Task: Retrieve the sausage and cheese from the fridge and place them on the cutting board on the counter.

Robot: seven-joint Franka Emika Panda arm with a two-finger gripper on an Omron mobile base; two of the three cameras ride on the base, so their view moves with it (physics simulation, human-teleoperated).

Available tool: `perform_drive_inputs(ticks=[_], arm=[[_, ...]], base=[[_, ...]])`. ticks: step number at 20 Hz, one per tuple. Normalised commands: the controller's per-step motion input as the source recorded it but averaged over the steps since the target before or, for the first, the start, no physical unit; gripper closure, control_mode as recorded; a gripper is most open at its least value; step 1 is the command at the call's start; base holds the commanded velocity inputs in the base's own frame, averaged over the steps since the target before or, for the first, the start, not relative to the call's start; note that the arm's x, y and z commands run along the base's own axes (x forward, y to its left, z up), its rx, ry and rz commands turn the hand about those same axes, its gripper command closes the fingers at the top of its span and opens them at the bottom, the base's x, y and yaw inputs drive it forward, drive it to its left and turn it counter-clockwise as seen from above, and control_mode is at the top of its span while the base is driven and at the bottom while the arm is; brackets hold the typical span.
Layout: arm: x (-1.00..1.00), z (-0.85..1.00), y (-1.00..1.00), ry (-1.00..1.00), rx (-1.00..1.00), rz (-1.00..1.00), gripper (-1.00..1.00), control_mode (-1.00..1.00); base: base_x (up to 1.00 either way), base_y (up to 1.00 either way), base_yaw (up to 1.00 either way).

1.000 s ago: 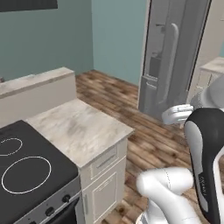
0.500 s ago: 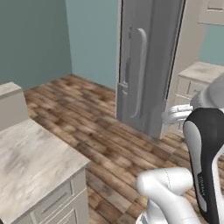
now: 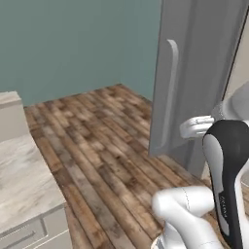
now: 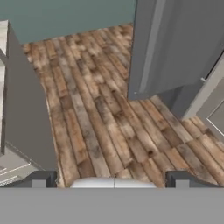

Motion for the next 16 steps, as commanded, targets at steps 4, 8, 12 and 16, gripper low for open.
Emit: perform_drive_inputs(ticks=[4, 8, 12, 16], arm=[[0.0, 0.0, 0.0, 0.0, 0.0, 0.0, -1.0, 1.0], [0.0, 0.0, 0.0, 0.0, 0.0, 0.0, -1.0, 1.0], [0.0, 0.0, 0.0, 0.0, 0.0, 0.0, -1.0, 1.0], [0.0, 0.0, 0.0, 0.0, 0.0, 0.0, -1.0, 1.0]], base=[[0.7, -0.28, 0.41], [0.36, 0.34, 0.31], [0.6, 0.5, 0.25], [0.99, 0.09, 0.1]])
